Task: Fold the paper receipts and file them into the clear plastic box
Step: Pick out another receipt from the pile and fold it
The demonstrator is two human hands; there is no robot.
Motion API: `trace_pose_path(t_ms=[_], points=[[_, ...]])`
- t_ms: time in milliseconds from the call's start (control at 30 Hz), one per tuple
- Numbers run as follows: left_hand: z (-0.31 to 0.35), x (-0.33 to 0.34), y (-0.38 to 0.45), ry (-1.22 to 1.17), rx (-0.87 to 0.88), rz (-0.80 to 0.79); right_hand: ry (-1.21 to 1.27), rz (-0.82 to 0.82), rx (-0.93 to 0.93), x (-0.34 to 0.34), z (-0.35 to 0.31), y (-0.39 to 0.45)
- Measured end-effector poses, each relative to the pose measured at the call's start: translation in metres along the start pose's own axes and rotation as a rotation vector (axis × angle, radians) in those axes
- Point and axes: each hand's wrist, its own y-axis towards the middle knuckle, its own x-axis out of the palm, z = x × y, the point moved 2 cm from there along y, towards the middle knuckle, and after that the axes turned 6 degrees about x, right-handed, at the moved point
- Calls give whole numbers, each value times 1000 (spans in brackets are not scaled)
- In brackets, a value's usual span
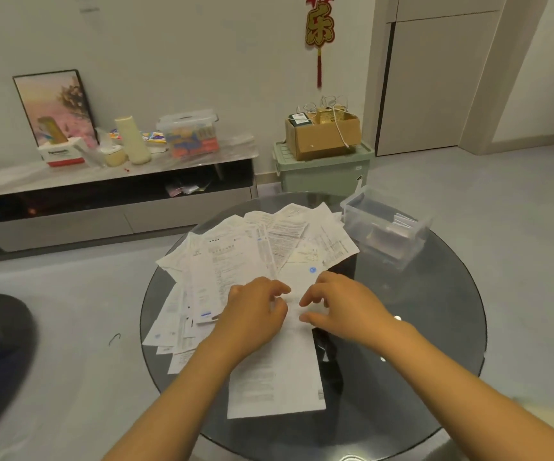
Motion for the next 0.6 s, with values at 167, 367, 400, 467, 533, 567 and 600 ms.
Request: trace_pose_path(t_ms=[167, 367, 400, 467, 533, 567, 600], points=[[-15, 4, -12, -14, 34, 18, 4, -101, -99, 20, -2, -7], [-25, 7, -27, 46, 135, -173, 22, -163, -143, 29, 5, -13], [-26, 9, -31, 67, 159, -225, 23, -173, -153, 31, 6, -15], [-28, 9, -38, 72, 188, -310, 53, -184, -165, 34, 7, -20], [-32, 9, -46, 57, 192, -366, 74, -221, -176, 38, 10, -27], [-32, 9, -49, 50, 195, -380, 73, -245, -181, 40, 11, -30], [-34, 9, -52, 40, 197, -388, 66, -269, -186, 44, 12, -34]])
